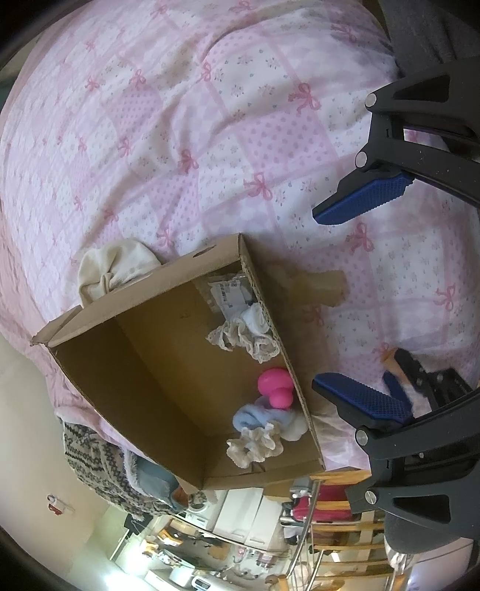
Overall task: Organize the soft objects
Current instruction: 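Grasp the tan cardboard tube with the left gripper while the right gripper grasps the beige fabric piece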
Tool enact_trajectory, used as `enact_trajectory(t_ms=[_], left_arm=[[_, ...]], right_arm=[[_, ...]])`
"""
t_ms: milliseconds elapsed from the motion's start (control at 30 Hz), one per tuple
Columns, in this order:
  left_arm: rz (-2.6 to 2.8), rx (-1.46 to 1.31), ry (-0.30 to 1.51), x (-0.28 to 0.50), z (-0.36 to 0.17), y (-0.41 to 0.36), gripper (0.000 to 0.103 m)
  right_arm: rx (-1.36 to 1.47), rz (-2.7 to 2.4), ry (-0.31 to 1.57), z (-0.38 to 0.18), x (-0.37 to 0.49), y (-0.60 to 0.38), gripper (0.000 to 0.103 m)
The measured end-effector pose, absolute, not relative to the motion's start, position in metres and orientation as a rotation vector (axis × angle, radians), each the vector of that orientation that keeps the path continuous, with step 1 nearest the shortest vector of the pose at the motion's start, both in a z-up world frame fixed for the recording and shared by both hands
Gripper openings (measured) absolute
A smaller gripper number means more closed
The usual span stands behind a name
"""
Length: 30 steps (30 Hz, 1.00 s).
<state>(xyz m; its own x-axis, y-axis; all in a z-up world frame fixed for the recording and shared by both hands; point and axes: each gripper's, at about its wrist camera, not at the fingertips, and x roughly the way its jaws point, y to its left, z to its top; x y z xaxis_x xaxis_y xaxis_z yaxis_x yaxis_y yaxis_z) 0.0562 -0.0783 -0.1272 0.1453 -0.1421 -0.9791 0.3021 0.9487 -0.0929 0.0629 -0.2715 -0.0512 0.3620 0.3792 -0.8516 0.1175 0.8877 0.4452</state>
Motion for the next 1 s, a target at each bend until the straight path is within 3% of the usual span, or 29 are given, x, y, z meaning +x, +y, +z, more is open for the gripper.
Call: enact_trajectory(t_ms=[33,167,600,733,800,900,1000], left_arm=[[-0.326,0.147,1.380,0.055,-0.125,-0.080,0.009],[-0.353,0.085,1.381,0.052,-0.115,-0.074,0.006],[-0.240,-0.127,1.238,0.059,-0.061,-0.033,0.006],[-0.194,-0.150,1.215,0.059,-0.055,-0.018,0.006],[-0.177,-0.148,1.211,0.058,-0.051,-0.014,0.006],[-0.165,-0.144,1.212,0.061,-0.051,-0.011,0.006],[-0.160,-0.148,1.213,0.061,-0.055,-0.011,0.006]], right_arm=[[0.477,0.177,1.201,-0.051,0.063,-0.272,0.087],[0.482,0.172,1.203,-0.052,0.063,-0.272,0.087],[0.305,0.166,1.302,-0.076,0.072,-0.245,0.086],[0.194,0.154,1.336,-0.088,0.079,-0.226,0.072],[0.172,0.161,1.351,-0.093,0.083,-0.220,0.057],[0.146,0.183,1.364,-0.097,0.089,-0.209,0.053],[0.102,0.188,1.371,-0.101,0.095,-0.201,0.041]])
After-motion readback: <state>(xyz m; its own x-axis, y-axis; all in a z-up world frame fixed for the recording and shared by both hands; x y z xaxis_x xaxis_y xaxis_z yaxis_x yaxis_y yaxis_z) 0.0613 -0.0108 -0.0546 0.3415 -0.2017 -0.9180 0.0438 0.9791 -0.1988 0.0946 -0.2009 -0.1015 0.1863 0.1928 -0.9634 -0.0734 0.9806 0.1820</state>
